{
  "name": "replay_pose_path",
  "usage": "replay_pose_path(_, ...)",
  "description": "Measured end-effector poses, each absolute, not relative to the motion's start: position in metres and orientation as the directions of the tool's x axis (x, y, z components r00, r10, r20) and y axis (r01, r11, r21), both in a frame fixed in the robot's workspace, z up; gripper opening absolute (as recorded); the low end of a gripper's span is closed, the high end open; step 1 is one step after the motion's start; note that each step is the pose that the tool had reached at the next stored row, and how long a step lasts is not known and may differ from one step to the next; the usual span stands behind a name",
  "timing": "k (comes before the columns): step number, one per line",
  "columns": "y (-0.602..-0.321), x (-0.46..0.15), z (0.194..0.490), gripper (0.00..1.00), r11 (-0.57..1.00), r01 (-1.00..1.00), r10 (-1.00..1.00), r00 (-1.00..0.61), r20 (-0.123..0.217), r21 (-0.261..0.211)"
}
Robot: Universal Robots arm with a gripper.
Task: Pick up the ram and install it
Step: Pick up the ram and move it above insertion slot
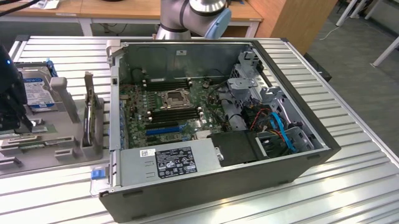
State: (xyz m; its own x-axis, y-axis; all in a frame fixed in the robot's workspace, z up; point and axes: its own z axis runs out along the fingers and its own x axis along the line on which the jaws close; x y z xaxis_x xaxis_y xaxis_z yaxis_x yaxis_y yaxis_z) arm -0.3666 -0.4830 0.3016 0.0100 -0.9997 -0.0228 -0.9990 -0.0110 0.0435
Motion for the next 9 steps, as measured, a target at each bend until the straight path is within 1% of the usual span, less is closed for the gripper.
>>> replay_pose_path(9,-0.483,-0.367,0.327,0.11,-0.011,-0.999,-1.0,0.01,-0.023,0.043)
